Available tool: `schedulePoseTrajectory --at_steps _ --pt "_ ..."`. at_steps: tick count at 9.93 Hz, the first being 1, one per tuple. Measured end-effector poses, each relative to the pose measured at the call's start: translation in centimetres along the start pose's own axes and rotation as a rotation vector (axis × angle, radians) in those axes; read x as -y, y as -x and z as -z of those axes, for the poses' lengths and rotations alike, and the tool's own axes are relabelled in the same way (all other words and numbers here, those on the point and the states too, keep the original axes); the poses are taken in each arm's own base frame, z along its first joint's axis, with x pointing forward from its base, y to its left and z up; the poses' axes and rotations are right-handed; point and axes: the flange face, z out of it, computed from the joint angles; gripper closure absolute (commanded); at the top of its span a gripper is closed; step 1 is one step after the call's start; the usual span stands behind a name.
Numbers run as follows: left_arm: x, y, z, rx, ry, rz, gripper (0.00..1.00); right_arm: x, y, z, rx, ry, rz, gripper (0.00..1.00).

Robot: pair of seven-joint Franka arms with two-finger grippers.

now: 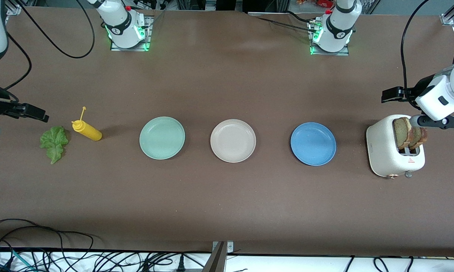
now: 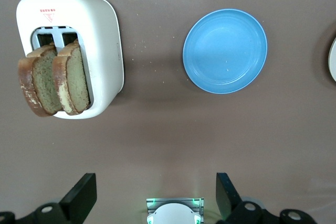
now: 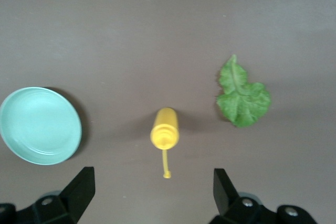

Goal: Make sandwich on beige plate with both arms
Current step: 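Move the left gripper down over the bread slices in the toaster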

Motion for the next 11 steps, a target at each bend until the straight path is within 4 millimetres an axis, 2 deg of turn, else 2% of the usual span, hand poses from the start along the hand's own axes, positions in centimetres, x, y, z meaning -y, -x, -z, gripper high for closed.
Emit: schedulePoseTrajectory --at_steps 1,2,3,7,9,11 --pt "0.0 0.0 0.0 0.000 0.000 0.000 0.00 -2.6 0.0 -0.5 0.011 -0.004 0.010 0.00" --pt "0.0 0.0 0.0 0.001 0.000 0.000 0.00 -4.2 0.1 -0.9 0.018 -0.007 0.016 0.00" --pt "0.1 -0.1 -0.2 0.003 0.001 0.002 0.00 -4.5 0.0 -1.1 0.021 -0.008 0.017 0.00" --pt "0.8 -0.8 -1.1 0.023 -0.020 0.014 0.00 -4.0 -0.1 -1.4 0.030 0.009 0.032 0.00" --pt "2.2 -1.4 -2.0 0.040 -0.018 0.038 0.00 -3.9 -0.1 -1.4 0.031 0.016 0.037 0.00" --pt "4.5 -2.6 -3.8 0.072 -0.006 0.073 0.00 -3.8 -0.1 -1.5 0.032 0.026 0.041 0.00"
